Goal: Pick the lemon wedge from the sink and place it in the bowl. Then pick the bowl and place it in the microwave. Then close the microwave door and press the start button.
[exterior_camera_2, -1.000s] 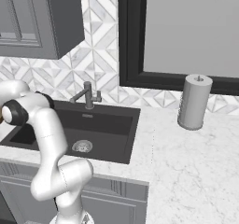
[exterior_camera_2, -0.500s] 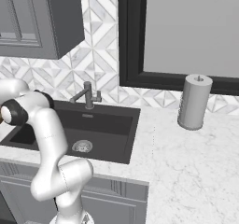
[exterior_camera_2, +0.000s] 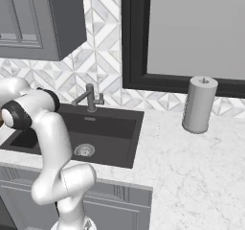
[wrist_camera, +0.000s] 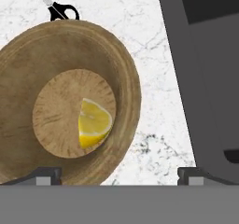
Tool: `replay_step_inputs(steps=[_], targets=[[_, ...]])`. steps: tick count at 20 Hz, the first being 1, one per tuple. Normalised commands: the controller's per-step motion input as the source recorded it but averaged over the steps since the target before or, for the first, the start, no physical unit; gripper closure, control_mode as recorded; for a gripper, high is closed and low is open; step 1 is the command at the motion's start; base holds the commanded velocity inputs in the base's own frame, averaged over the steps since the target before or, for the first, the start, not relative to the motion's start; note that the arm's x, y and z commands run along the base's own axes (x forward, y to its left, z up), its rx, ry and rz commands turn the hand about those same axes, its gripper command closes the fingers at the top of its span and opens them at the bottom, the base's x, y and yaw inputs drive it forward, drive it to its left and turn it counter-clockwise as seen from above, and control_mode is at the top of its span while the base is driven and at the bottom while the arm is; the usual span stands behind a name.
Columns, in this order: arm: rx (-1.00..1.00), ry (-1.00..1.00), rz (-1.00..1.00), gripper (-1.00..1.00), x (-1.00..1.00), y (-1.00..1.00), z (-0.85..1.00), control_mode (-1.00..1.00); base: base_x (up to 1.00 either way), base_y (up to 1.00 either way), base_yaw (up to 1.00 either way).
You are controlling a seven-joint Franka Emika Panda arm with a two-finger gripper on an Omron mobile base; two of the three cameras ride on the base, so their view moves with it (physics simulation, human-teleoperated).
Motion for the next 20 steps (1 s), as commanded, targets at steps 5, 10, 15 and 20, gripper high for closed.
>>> replay_step_inputs(steps=[5,10,15,20], targets=[[0.11,0.02,0.00,-1.00,0.02,-0.33,-0.01,-1.00,0.00,0.00,0.00],[0.05,0.09,0.00,-1.00,0.55,0.10,-0.07,-1.00,0.00,0.00,0.00],[0.00,0.10,0.00,-1.00,0.67,0.26,-0.15,-1.00,0.00,0.00,0.00],[0.00,0.06,0.00,-1.00,0.39,0.40,-0.26,-1.00,0.00,0.00,0.00]])
